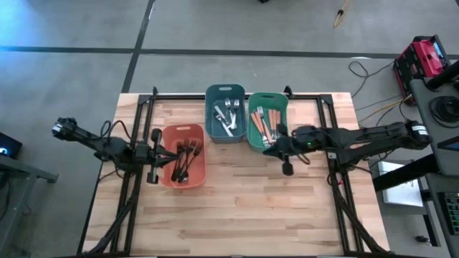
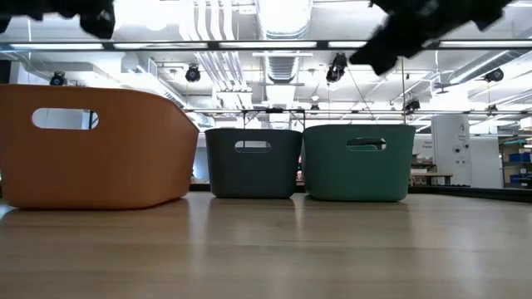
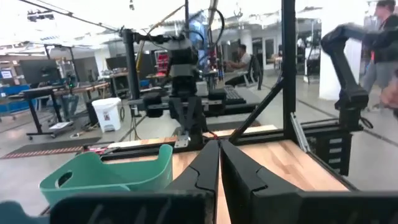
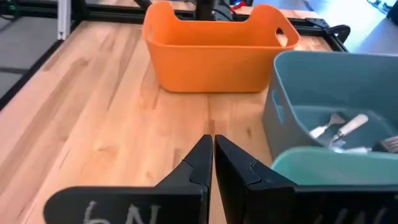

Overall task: Sort silverware by color (type)
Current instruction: Return to Home Position

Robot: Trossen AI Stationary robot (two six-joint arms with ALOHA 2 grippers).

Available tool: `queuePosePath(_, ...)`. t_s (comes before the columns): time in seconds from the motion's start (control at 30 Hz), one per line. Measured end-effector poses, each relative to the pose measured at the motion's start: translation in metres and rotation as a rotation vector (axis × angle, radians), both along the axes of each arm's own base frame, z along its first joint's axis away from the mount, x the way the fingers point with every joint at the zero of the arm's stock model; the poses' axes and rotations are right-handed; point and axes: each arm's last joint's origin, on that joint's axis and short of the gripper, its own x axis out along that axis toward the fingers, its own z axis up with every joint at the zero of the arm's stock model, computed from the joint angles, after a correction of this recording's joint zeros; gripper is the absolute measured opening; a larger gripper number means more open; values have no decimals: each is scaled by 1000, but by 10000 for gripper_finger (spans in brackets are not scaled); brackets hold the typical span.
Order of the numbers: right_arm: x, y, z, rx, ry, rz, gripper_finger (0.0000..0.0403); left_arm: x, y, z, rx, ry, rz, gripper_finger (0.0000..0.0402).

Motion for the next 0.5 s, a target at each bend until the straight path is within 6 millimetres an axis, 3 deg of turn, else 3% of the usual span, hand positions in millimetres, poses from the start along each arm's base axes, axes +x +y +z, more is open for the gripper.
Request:
queuePosePath(0.27,-54,2,-11,68,-169,53,9,-23,18,-22,-88,-176,150,0)
queuePosePath(0.5,-88,3,-13,72,-303,73,9,-31,29,-29,-74,-170,225,0)
